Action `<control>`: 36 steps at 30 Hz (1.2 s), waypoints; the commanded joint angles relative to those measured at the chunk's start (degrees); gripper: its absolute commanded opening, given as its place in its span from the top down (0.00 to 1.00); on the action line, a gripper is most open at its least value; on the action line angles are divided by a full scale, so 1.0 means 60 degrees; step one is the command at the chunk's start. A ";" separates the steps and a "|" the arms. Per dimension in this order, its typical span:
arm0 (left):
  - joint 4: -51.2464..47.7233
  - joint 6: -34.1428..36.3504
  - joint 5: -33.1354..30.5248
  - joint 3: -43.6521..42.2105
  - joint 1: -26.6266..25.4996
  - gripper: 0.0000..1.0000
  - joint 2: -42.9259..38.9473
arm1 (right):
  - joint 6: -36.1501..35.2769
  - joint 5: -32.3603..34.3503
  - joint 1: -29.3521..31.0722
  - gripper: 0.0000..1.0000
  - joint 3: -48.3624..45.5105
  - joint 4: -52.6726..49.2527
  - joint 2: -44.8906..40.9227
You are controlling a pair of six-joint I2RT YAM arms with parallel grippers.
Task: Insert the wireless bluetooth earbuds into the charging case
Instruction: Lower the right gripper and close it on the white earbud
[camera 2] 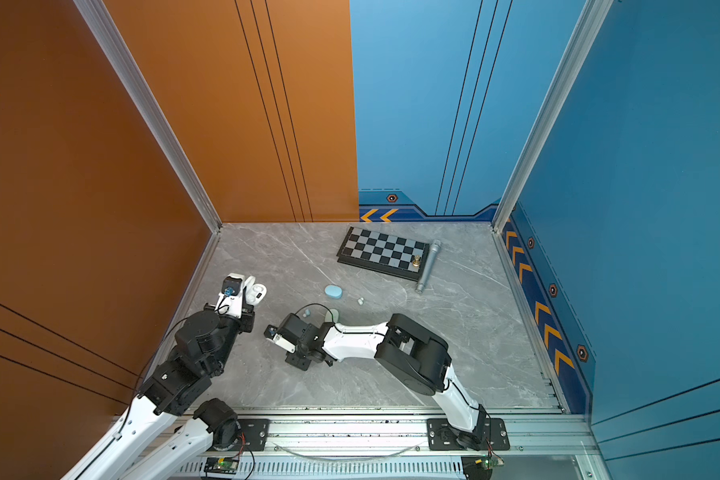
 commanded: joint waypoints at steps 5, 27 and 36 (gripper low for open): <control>0.0530 -0.0172 0.0269 -0.0150 0.0082 1.00 0.0138 | 0.0114 0.0514 -0.0014 0.82 -0.0070 -0.0613 -0.0481; 0.0961 -0.0245 0.0563 -0.0267 0.0095 1.00 0.0503 | 0.0090 0.0765 -0.0197 0.65 -0.0284 -0.0777 -0.0747; 0.0899 -0.0202 0.0521 -0.0304 0.0081 1.00 0.0415 | 0.0075 0.0290 -0.0218 0.65 -0.0144 -0.0805 -0.0746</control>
